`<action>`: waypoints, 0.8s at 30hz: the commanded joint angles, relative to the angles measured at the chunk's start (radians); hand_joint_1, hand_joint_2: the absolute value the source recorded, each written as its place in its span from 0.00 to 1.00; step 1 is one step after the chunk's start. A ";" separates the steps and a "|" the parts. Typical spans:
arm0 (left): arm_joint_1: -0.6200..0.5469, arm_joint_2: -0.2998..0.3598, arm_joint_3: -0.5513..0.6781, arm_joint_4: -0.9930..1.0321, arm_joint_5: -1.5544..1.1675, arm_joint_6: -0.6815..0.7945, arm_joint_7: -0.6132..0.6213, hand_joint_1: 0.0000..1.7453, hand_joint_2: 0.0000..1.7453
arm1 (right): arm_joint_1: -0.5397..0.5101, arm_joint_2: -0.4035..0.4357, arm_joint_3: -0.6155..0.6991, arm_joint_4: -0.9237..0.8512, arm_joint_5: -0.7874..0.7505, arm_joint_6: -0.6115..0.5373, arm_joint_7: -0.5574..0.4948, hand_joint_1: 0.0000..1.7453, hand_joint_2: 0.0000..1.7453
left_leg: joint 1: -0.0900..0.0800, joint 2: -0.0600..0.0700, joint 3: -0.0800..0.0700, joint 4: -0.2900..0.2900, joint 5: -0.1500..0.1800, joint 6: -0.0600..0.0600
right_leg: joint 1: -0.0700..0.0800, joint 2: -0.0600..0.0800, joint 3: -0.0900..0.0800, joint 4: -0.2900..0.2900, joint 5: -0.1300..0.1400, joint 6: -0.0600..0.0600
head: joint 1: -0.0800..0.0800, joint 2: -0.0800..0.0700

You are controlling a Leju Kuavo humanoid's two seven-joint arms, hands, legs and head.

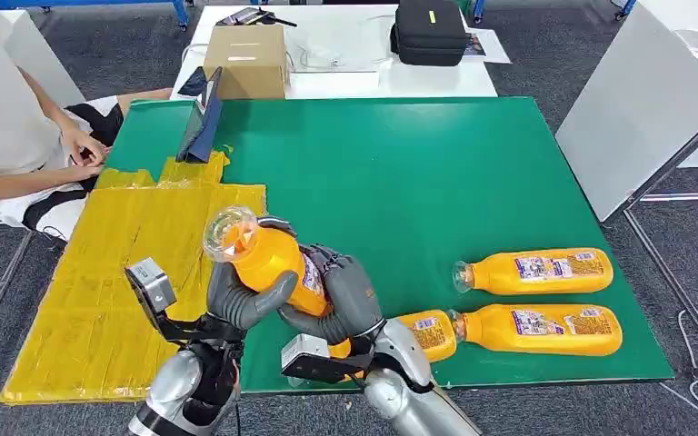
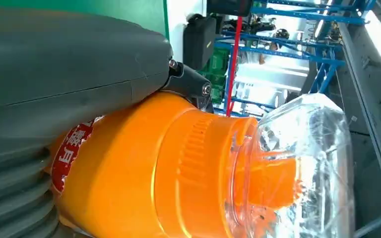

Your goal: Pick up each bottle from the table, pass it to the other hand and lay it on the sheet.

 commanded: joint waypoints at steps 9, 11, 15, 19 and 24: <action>-0.034 0.030 0.086 -0.044 -0.053 0.108 -0.060 1.00 1.00 | 0.032 -0.034 -0.050 -0.118 -0.084 -0.050 -0.029 0.00 1.00 | 0.000 0.000 0.003 0.000 -0.001 0.000 | 0.001 -0.001 0.004 0.000 -0.001 -0.002 | 0.000 0.000; -0.037 0.037 0.146 -0.077 -0.075 0.154 -0.082 1.00 1.00 | 0.049 -0.045 -0.068 -0.184 -0.084 -0.065 -0.026 0.00 1.00 | 0.000 0.001 0.004 0.000 -0.002 0.000 | 0.001 0.000 0.004 -0.001 -0.001 -0.002 | 0.000 0.000; -0.034 0.052 0.192 -0.101 -0.093 0.171 -0.085 1.00 1.00 | 0.063 -0.050 -0.087 -0.240 -0.124 -0.049 -0.021 0.00 1.00 | 0.000 0.001 0.001 0.000 -0.001 0.000 | 0.001 0.000 0.001 0.000 0.000 -0.001 | 0.000 0.000; -0.028 0.049 0.189 -0.096 -0.109 0.177 -0.089 1.00 1.00 | 0.070 -0.049 -0.089 -0.253 -0.136 -0.047 -0.030 0.00 1.00 | 0.000 0.000 0.003 -0.001 -0.001 0.000 | 0.001 -0.001 0.003 -0.001 -0.001 -0.002 | 0.000 0.000; -0.028 0.059 0.200 -0.086 -0.360 0.357 -0.161 1.00 1.00 | 0.093 -0.065 -0.083 -0.347 -0.136 -0.062 -0.041 0.00 1.00 | 0.000 0.000 0.002 0.000 -0.001 0.000 | 0.000 -0.001 0.002 -0.001 -0.001 -0.001 | 0.000 0.000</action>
